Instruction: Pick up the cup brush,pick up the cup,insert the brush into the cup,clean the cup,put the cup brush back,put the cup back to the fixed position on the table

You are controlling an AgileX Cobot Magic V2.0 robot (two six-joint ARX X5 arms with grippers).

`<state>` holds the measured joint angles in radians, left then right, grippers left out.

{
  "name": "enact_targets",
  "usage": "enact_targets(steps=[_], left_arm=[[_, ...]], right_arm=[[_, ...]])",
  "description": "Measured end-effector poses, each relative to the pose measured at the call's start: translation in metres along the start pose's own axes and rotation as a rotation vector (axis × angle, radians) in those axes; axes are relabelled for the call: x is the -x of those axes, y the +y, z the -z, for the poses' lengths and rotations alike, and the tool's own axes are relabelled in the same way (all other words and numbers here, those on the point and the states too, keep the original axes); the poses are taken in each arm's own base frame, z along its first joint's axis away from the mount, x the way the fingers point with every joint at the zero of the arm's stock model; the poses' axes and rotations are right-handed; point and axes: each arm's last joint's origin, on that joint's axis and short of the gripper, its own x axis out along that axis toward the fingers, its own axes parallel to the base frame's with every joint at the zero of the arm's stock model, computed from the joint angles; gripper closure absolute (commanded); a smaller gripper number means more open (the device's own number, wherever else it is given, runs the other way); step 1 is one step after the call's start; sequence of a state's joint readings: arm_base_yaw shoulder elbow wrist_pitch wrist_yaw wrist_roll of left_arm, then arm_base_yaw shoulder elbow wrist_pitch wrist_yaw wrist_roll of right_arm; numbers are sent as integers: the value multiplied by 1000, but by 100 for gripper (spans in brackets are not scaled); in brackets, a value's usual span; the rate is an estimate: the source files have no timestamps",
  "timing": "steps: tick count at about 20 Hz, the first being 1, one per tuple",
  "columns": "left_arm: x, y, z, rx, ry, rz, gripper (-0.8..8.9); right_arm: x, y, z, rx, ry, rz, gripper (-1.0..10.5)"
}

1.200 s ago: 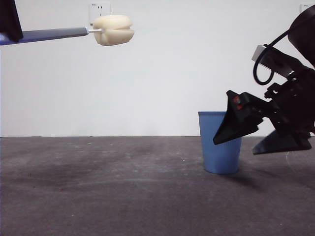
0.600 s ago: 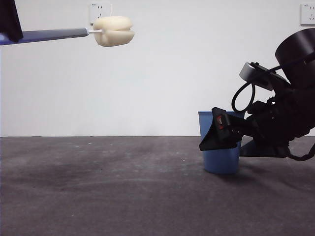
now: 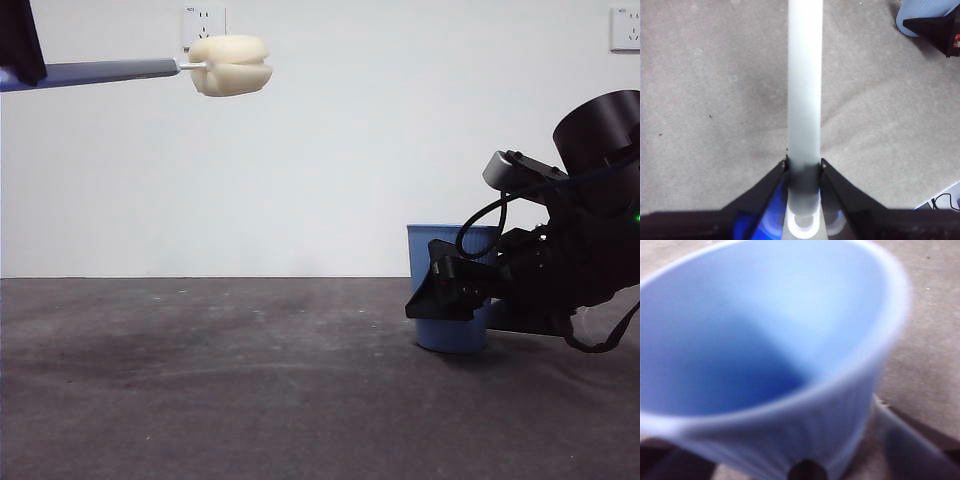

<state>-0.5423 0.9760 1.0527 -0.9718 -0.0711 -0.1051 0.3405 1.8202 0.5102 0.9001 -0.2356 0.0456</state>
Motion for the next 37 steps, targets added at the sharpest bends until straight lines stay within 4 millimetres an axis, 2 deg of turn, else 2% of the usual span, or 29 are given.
enact_targets(steps=[3,5,10,12,14,16,19,21,25,29,33,37], left_arm=[[0,0,0,0,0,0,821],[0,0,0,0,0,-1,821],[0,0,1,-2,9,-2,821],[0,0,3,-27,32,-4,822],[0,1,5,-65,56,-5,822],[0,1,7,-110,74,-5,822],[-4,0,7,-191,109,-3,822],[-10,0,7,-243,138,0,822],[-21,-1,4,-350,188,13,822],[-33,-9,2,-434,228,69,822],[-38,-24,3,-519,241,115,822],[-39,-31,4,-549,237,131,822]], right_arm=[[0,0,0,1,-3,0,849],[0,1,0,2,-3,-2,962],[0,4,0,0,10,-11,959],[6,6,-5,-6,52,-10,959],[19,12,-15,16,101,-4,959],[33,18,-35,77,145,21,959],[51,28,-72,229,236,49,960],[56,32,-84,327,338,94,960],[64,41,-97,554,549,126,960],[67,51,-109,785,625,155,960],[68,62,-109,1015,695,189,960],[70,69,-107,1205,765,229,959]])
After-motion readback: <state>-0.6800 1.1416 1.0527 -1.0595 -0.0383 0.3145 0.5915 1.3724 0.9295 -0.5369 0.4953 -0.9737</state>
